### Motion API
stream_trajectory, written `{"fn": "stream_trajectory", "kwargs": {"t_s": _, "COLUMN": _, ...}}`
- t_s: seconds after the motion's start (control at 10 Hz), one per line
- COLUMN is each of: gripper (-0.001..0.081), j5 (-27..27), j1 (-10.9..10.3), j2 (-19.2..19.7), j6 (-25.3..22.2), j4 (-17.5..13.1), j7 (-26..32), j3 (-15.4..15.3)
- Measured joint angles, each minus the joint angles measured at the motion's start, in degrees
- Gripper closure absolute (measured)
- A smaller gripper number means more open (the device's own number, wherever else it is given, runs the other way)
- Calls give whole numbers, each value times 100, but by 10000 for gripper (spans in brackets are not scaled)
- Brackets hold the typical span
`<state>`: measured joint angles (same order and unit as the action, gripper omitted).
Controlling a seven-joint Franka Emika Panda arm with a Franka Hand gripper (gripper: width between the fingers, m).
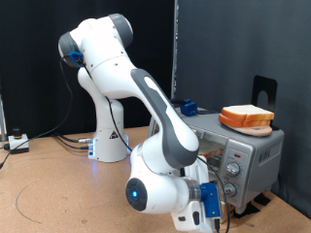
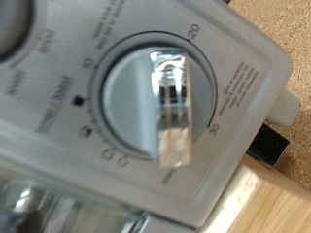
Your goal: Make a piece of toast with the oven
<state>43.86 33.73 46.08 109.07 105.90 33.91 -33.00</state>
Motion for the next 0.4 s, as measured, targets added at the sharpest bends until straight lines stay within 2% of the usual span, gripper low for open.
{"fn": "stream_trajectory", "kwargs": {"t_s": 0.1, "gripper": 155, "j5": 11, "j1": 132, "j2": -46, "j6": -218, "j4": -22, "j7": -99, "j3": 1}}
{"fn": "stream_trajectory", "kwargs": {"t_s": 0.2, "gripper": 155, "j5": 13, "j1": 261, "j2": -125, "j6": -466, "j4": -34, "j7": -305, "j3": 9}}
{"fn": "stream_trajectory", "kwargs": {"t_s": 0.3, "gripper": 27, "j5": -19, "j1": 371, "j2": -202, "j6": -761, "j4": -66, "j7": -570, "j3": 36}}
{"fn": "stream_trajectory", "kwargs": {"t_s": 0.4, "gripper": 6, "j5": -117, "j1": 436, "j2": -295, "j6": -1068, "j4": -112, "j7": -853, "j3": 103}}
